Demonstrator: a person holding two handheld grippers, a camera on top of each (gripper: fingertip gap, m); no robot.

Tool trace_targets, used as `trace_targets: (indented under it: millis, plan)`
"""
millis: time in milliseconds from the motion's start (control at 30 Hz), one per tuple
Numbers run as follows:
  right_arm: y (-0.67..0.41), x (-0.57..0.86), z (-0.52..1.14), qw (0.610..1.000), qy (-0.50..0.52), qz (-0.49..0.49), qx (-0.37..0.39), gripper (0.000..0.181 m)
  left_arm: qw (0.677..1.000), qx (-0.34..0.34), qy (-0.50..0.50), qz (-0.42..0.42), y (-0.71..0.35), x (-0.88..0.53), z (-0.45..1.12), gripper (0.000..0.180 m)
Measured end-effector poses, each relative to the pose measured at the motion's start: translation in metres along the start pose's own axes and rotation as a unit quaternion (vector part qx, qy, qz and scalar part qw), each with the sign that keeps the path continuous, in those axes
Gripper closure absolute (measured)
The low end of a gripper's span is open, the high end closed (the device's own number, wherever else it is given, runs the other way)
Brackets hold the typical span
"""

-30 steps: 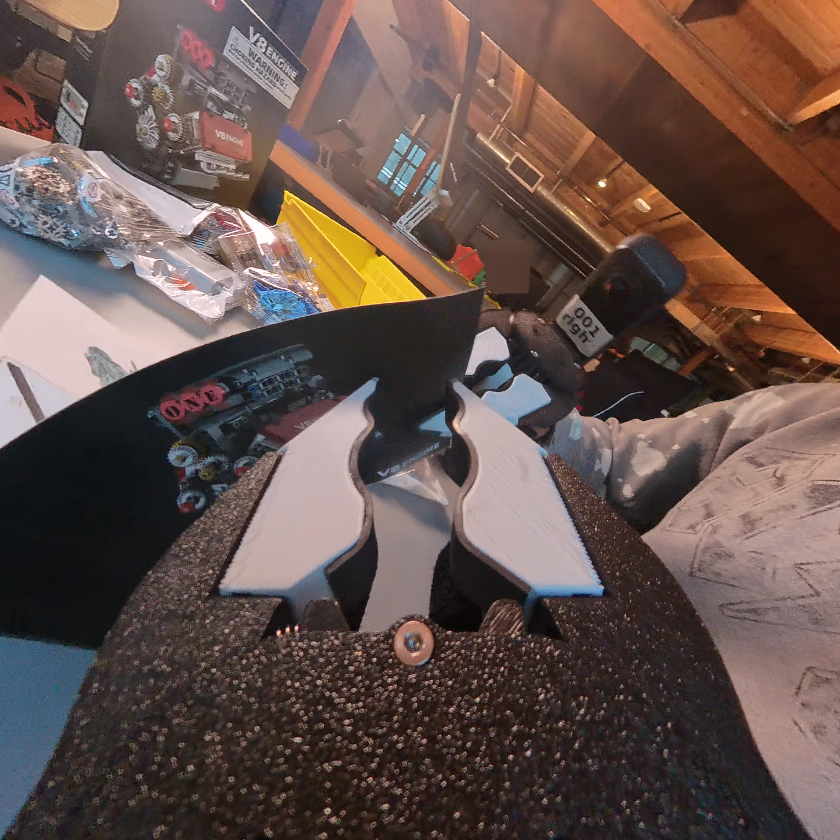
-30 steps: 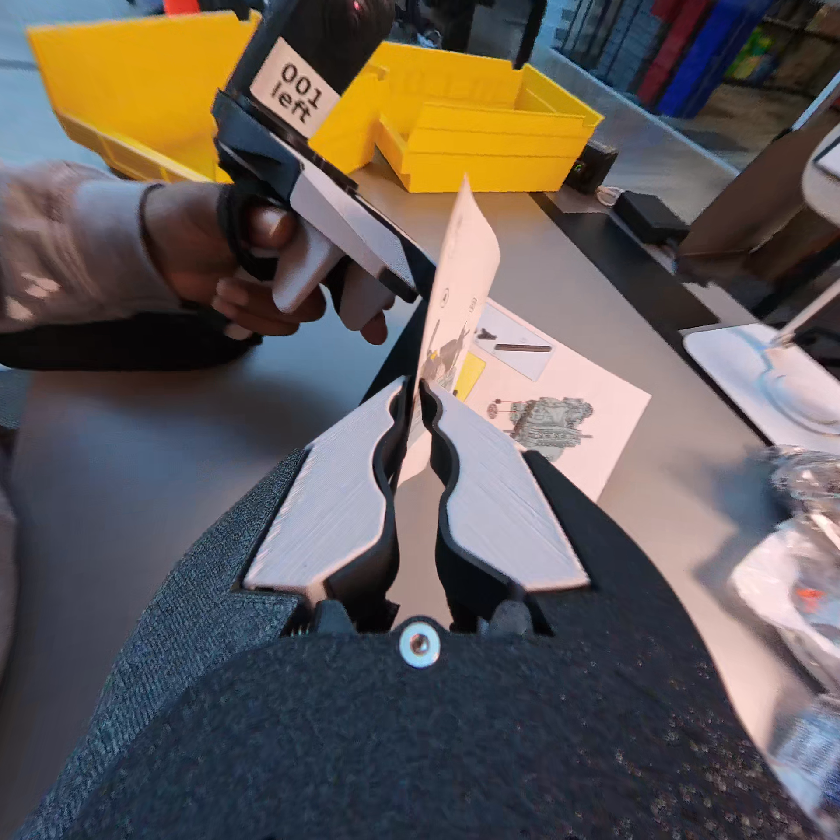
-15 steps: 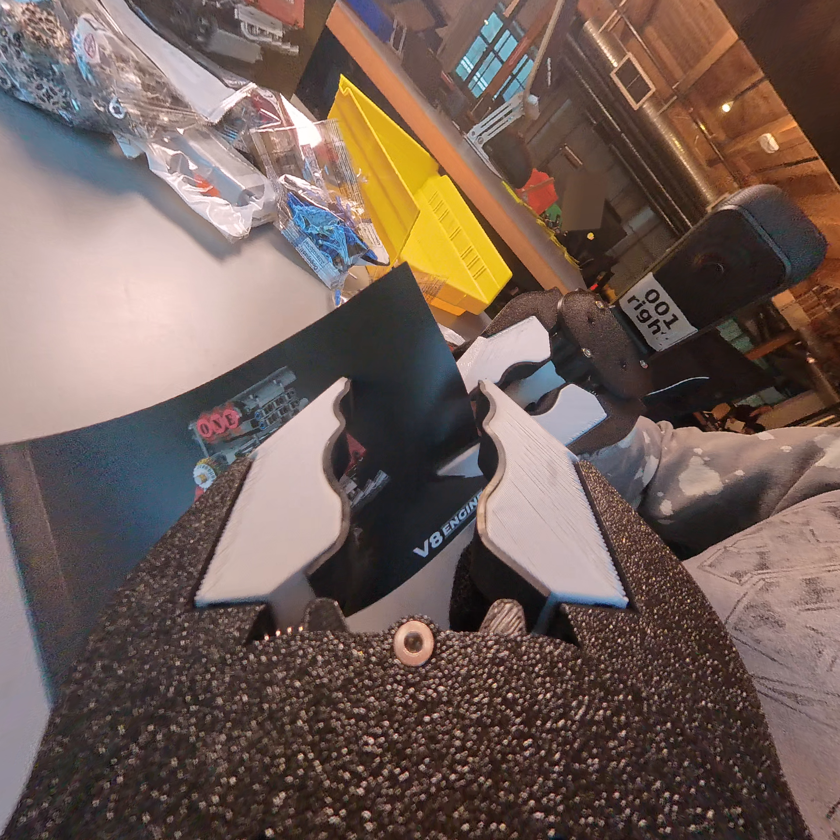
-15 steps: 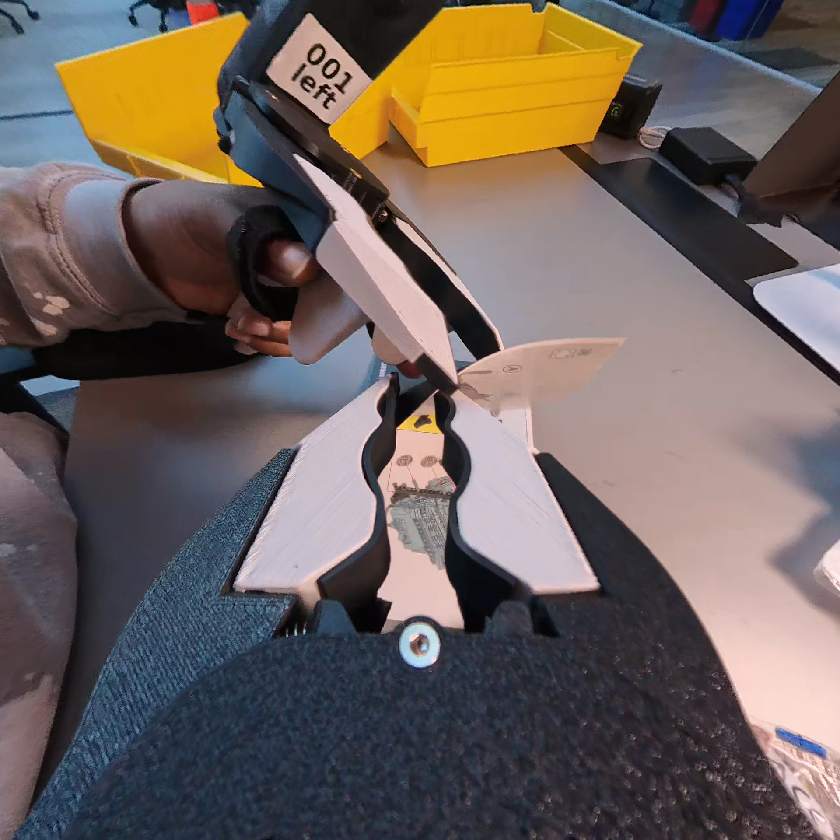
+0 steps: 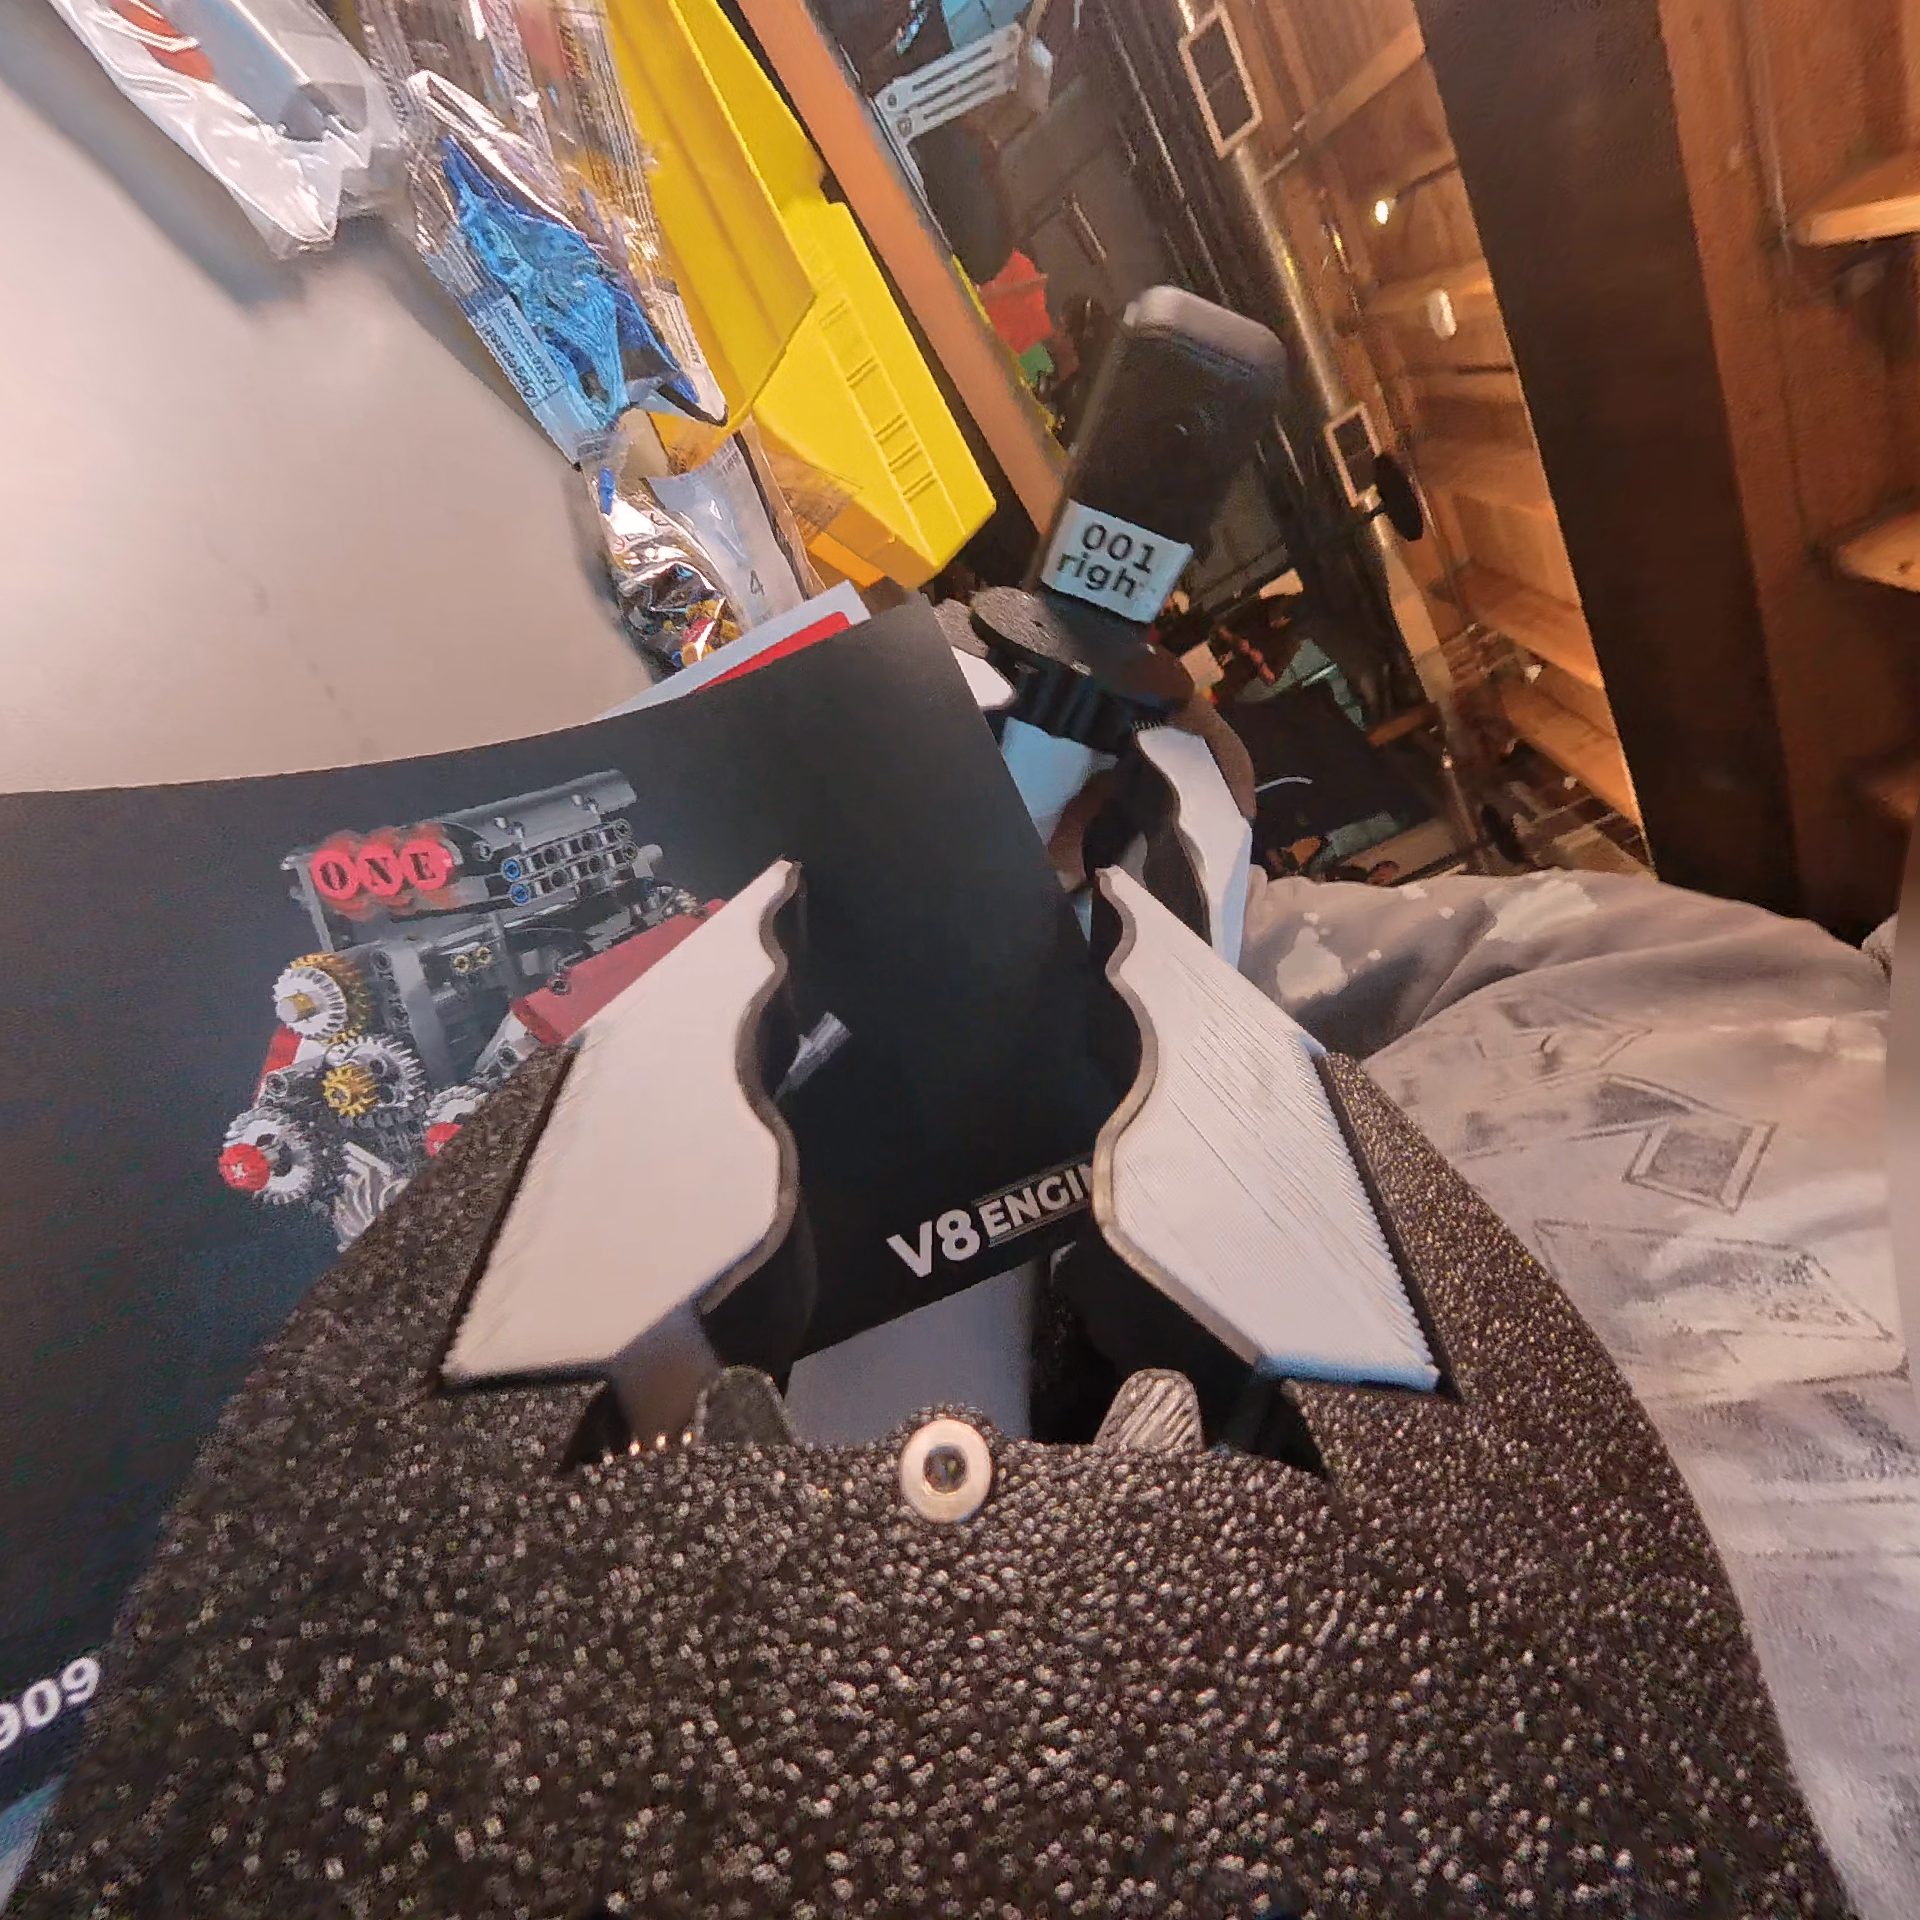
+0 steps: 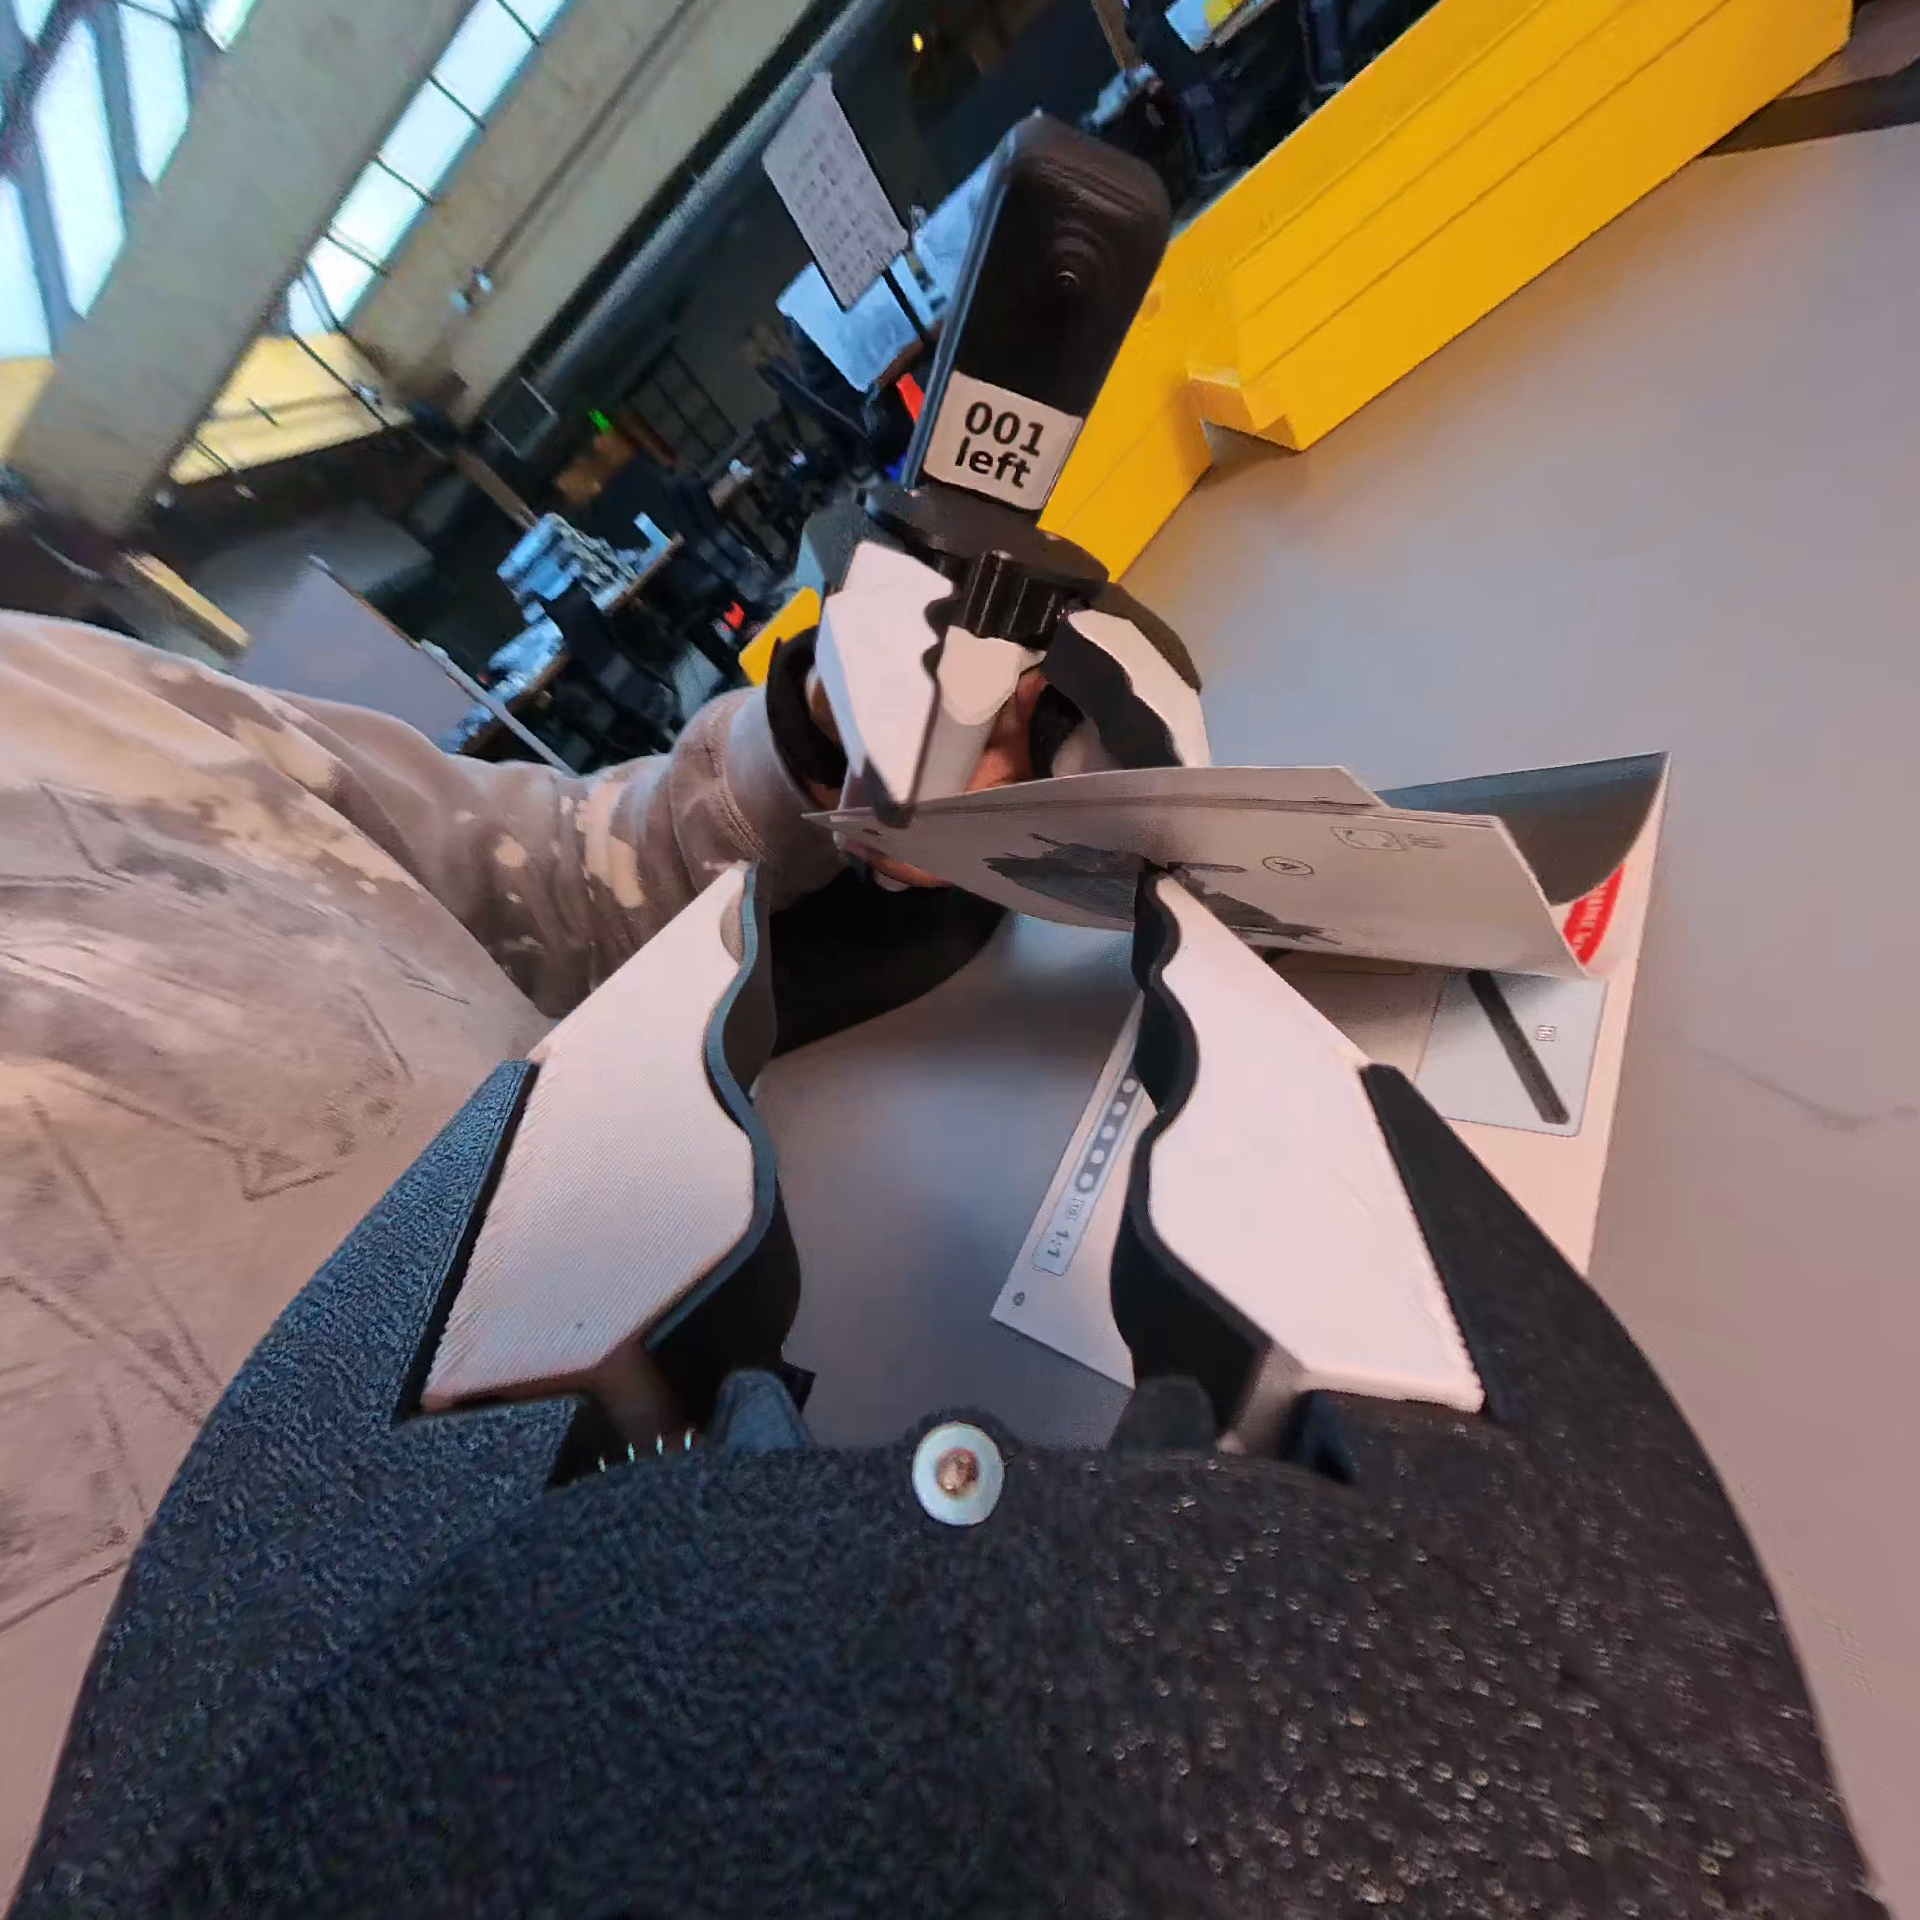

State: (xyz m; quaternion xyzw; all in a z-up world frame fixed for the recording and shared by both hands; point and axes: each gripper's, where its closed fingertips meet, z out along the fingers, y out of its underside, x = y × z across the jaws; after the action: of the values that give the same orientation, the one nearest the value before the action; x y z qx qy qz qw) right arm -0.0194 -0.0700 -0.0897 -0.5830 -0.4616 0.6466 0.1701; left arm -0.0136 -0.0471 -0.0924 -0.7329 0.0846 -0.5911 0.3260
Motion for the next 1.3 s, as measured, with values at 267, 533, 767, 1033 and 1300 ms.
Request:
trace_targets:
  millis: [267, 533, 767, 1033, 1300]
  plan:
    - [-0.01, 0.006, -0.006, 0.998, -0.02, 0.05, 0.032, 0.117, 0.987, -0.103, -0.075, 0.101, 0.019, 0.005, -0.008, 0.131]
    - [-0.021, 0.012, -0.013, 0.995, -0.022, 0.077, 0.06, 0.13, 0.996, -0.084, 0.028, 0.018, 0.024, 0.012, -0.009, 0.171]
    - [-0.007, 0.017, -0.016, 0.998, 0.015, 0.055, 0.025, 0.131, 0.992, -0.047, 0.101, -0.054, 0.028, 0.01, -0.006, 0.175]
    - [0.008, 0.024, -0.027, 0.998, 0.066, 0.013, -0.019, 0.124, 0.986, -0.019, 0.145, -0.078, 0.019, 0.017, -0.016, 0.173]
    - [-0.051, 0.029, -0.034, 0.965, 0.201, -0.167, 0.032, 0.114, 0.986, -0.02, 0.153, -0.057, 0.02, 0.022, -0.016, 0.173]
